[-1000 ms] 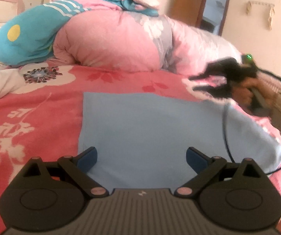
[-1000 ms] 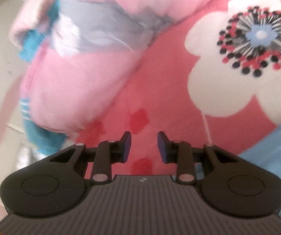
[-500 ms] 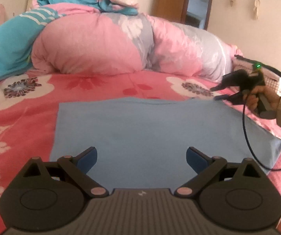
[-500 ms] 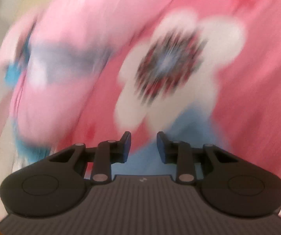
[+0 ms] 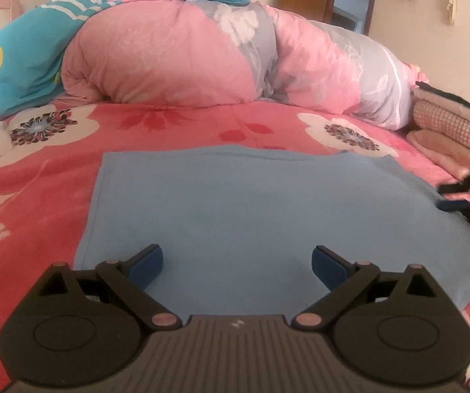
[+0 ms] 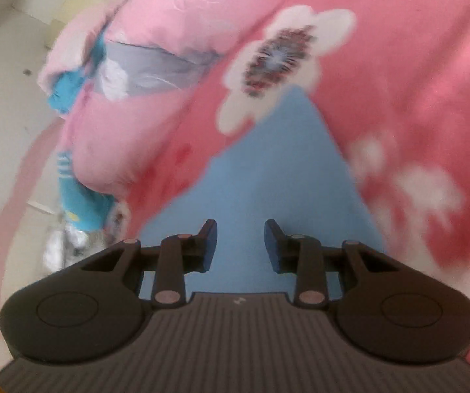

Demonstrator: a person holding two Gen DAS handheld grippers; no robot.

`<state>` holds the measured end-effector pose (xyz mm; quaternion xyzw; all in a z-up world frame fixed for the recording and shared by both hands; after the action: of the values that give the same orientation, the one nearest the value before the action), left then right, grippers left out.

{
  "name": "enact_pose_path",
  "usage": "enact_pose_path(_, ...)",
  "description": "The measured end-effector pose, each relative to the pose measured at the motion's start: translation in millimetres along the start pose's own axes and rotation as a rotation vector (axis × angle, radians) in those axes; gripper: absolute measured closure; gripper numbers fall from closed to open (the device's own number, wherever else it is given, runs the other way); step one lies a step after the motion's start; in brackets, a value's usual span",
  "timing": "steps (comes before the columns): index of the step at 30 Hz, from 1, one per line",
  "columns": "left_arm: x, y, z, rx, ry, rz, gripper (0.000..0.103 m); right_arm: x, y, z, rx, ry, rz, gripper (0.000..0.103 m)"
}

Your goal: Fold clothes

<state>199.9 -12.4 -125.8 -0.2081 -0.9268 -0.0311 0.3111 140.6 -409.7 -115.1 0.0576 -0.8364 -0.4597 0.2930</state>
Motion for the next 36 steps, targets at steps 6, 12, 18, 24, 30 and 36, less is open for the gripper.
enact_pose_path(6, -2, -1, 2, -0.017, 0.003, -0.014, 0.003, 70, -19, 13, 0.014, -0.23, 0.206, 0.071)
enact_pose_path(12, -3, -5, 4, -0.046, 0.004, -0.038, 0.002, 73, 45, 56, 0.195, -0.225, 0.104, 0.062)
enact_pose_path(18, -4, -5, 4, -0.045, 0.005, -0.044, 0.002, 40, 60, 116, 0.488, -0.072, 0.317, 0.056)
enact_pose_path(24, 0, -5, 2, -0.034, 0.003, -0.055, 0.002, 60, 65, 159, 0.723, -0.026, 0.501, 0.05)
enact_pose_path(30, 15, -3, -8, 0.004, -0.045, -0.045, 0.001, 63, 96, 154, 0.797, -0.103, 0.488, 0.035)
enact_pose_path(36, 4, 6, -2, 0.025, 0.017, -0.106, 0.0, 18, 111, 155, 0.856, -0.088, 0.468, 0.018)
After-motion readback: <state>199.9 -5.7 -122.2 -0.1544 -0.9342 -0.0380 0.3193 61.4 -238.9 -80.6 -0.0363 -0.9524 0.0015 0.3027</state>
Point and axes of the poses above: each gripper's, at about its wrist camera, not at the fingertips, and x roughly against the way its jaws point, y to its left, z to its underside, the point moved 9 cm from there along -x, roughly the way its jaws point, and after that the axes turned 6 degrees about -z, right-handed, at the moved point
